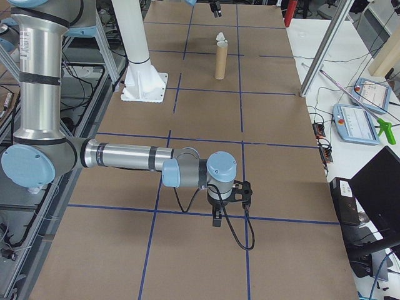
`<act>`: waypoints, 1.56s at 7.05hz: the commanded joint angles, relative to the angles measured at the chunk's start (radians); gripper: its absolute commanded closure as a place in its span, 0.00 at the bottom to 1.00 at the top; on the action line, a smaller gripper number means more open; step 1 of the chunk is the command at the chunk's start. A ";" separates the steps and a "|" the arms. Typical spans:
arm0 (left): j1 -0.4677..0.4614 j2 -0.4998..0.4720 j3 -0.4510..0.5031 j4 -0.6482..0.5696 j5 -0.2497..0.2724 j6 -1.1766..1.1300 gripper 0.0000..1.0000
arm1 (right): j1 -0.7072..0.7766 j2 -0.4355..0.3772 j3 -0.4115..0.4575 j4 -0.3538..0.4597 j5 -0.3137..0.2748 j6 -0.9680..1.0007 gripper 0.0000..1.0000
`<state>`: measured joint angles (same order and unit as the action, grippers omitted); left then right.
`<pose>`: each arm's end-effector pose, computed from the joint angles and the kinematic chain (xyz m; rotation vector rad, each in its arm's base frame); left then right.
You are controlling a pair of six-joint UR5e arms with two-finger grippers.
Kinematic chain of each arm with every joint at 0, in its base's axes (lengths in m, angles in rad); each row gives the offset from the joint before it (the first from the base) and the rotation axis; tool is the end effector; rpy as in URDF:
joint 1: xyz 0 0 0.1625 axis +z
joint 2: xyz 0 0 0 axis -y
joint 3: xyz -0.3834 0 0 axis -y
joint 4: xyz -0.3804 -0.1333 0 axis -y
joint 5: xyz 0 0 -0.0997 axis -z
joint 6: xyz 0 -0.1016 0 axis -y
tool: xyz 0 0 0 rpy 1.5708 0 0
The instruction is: Collect badminton balls into bucket
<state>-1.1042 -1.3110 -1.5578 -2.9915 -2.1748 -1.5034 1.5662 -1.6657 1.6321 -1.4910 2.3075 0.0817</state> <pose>0.1057 -0.3779 0.5789 0.1698 1.2335 -0.5561 0.0630 -0.4472 0.6275 0.0123 -0.7379 0.0566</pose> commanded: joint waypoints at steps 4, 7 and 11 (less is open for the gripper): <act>0.214 -0.092 0.079 -0.122 0.219 -0.316 0.00 | 0.002 0.000 0.000 0.000 0.000 0.000 0.00; 0.230 -0.148 0.142 -0.139 0.240 -0.317 0.00 | 0.000 0.000 0.000 0.000 0.000 0.000 0.00; 0.237 -0.166 0.168 -0.136 0.239 -0.321 0.16 | 0.000 0.000 0.000 0.000 0.001 0.000 0.00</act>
<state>-0.8688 -1.4753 -1.3925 -3.1283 -1.9347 -1.8222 1.5662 -1.6653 1.6322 -1.4910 2.3074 0.0817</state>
